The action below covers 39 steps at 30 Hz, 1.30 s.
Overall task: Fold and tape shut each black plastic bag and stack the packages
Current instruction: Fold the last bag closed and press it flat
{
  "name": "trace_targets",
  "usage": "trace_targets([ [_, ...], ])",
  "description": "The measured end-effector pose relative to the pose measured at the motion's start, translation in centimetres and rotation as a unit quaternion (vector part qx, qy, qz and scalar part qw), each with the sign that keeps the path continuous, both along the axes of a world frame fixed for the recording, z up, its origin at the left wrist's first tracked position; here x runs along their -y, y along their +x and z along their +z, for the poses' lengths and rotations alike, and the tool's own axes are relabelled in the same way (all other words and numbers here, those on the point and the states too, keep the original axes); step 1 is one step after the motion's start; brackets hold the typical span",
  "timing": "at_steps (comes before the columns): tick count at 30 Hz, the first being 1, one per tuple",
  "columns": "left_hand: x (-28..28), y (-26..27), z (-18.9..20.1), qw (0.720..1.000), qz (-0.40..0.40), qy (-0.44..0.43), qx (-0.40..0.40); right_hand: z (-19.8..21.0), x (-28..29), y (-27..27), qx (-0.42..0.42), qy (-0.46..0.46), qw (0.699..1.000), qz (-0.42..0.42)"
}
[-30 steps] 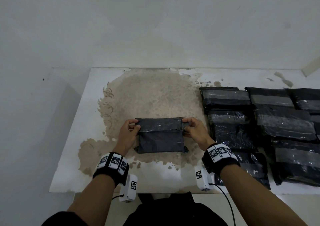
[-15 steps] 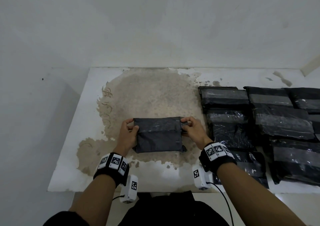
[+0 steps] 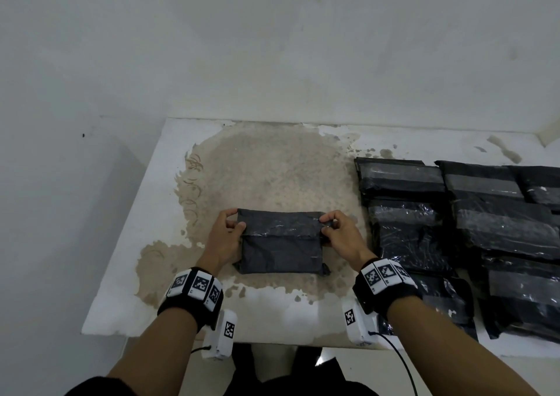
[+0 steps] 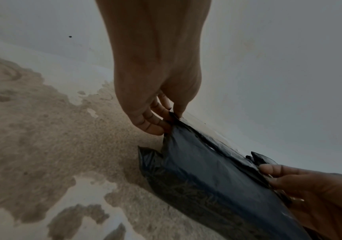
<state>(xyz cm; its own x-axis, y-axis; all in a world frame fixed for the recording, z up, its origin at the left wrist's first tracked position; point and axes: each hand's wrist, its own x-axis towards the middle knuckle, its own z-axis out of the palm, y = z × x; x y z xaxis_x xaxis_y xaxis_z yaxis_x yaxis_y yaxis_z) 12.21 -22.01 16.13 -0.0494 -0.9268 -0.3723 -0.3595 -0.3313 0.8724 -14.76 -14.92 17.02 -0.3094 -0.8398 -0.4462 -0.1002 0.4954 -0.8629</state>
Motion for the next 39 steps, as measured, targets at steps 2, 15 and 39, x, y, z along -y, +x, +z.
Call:
trace_targets([
  [2,-0.1,0.0,-0.1,1.000,-0.001,-0.003,0.004,-0.1,0.0,0.0,0.001,-0.003,1.000,-0.001],
  [15,-0.4,-0.3,0.8,0.999,-0.018,-0.027,0.036,0.3,-0.4,0.6,0.000,-0.007,1.000,-0.022],
  [39,-2.9,1.5,-1.4,0.823,-0.287,-0.318,0.374,0.8,0.8,4.7,0.061,-0.042,0.997,-0.038],
])
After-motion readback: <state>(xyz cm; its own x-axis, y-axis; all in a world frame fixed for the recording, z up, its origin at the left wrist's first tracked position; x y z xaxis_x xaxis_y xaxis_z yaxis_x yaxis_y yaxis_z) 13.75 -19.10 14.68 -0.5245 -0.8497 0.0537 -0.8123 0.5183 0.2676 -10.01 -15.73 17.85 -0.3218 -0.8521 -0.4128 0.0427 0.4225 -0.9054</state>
